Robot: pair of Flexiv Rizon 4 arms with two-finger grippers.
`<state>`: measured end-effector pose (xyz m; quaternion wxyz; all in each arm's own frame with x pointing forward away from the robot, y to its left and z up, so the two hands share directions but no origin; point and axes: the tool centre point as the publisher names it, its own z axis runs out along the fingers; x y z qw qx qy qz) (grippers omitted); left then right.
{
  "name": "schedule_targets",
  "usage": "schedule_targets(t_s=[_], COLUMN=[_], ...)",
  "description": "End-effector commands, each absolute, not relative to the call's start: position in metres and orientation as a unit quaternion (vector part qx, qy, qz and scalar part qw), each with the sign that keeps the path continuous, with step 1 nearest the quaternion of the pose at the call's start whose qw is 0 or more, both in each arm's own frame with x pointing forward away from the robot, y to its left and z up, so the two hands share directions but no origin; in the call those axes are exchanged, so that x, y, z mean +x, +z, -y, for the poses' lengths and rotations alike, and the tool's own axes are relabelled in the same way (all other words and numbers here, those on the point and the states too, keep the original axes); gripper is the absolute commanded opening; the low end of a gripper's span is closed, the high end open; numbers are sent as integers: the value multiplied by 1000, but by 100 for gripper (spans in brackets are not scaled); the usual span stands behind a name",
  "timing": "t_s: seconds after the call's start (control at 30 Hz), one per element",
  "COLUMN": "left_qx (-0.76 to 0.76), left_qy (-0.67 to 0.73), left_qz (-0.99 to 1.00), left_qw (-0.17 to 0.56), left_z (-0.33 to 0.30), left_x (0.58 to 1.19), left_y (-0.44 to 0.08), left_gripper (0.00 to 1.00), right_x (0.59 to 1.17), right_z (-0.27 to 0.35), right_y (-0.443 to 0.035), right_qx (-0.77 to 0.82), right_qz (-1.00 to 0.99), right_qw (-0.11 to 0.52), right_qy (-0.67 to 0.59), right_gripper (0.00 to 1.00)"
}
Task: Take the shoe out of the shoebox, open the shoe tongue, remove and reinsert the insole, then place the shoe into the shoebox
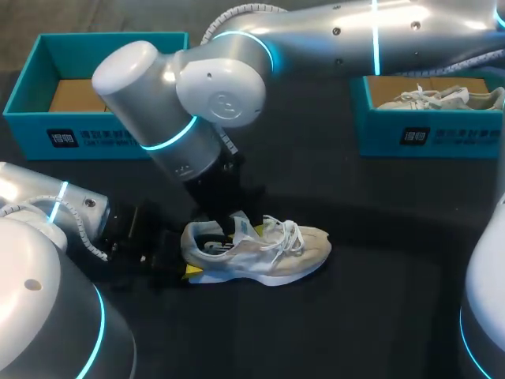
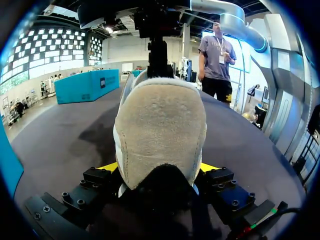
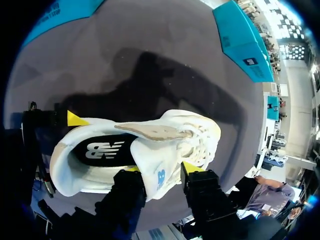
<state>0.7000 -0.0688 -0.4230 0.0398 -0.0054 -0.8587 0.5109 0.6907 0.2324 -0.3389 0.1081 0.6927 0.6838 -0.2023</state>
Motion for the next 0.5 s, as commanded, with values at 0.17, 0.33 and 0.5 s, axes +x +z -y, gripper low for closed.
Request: schedule_targets(t_s=[0.17, 0.33, 0.5], left_qx=[-5, -5, -5], left_qy=[509, 509, 509], left_qz=[860, 860, 860], left_qw=[40, 40, 40], left_z=[71, 71, 71], left_x=[701, 701, 701], left_y=[-426, -426, -426], left_gripper=[0, 0, 0], right_x=[687, 688, 688], right_z=[-221, -214, -204], right_y=[-335, -331, -327], right_qx=[839, 846, 852], right_qz=[-499, -500, -503], right_qw=[145, 125, 94], right_qy=[-162, -141, -110], right_gripper=[0, 0, 0])
